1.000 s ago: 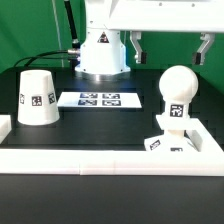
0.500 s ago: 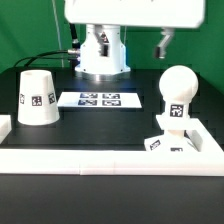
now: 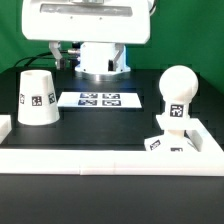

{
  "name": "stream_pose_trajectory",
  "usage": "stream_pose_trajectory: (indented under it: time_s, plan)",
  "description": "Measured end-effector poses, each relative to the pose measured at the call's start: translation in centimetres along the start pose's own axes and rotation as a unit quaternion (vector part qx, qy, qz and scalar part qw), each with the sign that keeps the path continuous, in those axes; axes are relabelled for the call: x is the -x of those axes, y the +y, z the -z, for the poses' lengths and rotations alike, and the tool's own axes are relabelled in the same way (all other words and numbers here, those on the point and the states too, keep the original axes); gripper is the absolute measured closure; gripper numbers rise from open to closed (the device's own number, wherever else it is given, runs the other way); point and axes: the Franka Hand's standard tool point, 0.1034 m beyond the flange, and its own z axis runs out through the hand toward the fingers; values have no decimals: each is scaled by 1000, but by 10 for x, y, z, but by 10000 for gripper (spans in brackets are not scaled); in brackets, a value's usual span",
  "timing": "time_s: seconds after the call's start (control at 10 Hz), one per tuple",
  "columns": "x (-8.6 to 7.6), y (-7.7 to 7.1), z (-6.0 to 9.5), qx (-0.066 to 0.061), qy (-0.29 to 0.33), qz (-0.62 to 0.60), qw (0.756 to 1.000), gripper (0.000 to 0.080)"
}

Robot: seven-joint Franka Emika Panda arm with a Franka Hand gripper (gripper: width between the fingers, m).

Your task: Assemble lamp

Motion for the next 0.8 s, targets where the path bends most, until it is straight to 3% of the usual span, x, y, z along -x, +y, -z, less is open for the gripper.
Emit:
stream_pose_trajectory:
  time_s: [0.5,0.7,0.8]
  plan:
    - [4,1,-1,0,-2,-2,1000,101]
    - [38,14,1,-6,-18,-16,1000,101]
    - [44,27,1,-5,-21,-26,999,101]
